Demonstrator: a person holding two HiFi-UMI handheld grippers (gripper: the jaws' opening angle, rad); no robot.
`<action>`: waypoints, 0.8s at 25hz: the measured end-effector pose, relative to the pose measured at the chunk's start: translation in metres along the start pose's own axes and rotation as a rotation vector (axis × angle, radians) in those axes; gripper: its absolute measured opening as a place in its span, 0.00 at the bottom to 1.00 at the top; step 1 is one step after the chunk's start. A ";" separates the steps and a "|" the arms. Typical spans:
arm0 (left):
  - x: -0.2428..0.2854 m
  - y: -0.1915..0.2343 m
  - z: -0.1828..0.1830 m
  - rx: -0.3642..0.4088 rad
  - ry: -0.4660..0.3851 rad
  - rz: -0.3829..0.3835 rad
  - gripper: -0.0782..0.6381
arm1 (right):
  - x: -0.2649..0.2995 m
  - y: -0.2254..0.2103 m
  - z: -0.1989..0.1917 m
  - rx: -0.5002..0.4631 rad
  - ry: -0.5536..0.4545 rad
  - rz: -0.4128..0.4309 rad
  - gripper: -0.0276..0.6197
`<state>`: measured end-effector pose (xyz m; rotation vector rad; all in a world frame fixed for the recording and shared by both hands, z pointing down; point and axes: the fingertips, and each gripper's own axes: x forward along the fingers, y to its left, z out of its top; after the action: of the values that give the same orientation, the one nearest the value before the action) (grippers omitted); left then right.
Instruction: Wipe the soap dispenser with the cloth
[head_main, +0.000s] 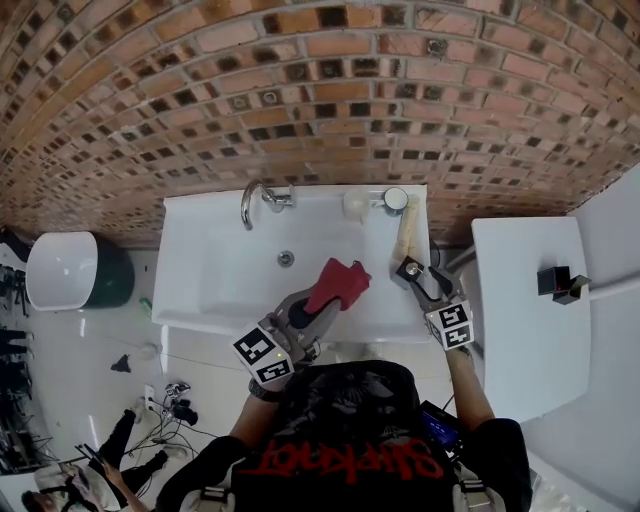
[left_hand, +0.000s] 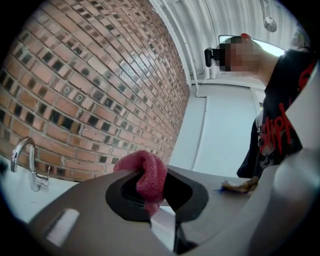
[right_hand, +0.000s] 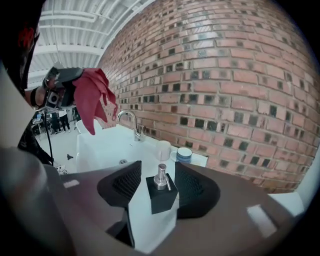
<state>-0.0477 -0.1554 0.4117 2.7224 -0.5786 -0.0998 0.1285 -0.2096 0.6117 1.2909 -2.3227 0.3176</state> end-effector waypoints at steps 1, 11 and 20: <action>0.000 0.002 -0.001 0.004 0.008 -0.010 0.18 | 0.011 -0.002 -0.007 0.005 0.023 0.006 0.37; -0.016 0.030 -0.003 -0.046 -0.005 0.015 0.18 | 0.071 -0.005 -0.047 -0.027 0.167 0.007 0.26; -0.013 0.015 -0.001 -0.064 0.033 -0.127 0.18 | 0.020 0.039 0.034 -0.194 0.064 0.113 0.26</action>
<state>-0.0649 -0.1623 0.4177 2.6919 -0.3864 -0.1034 0.0774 -0.2176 0.5934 1.0449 -2.3124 0.1628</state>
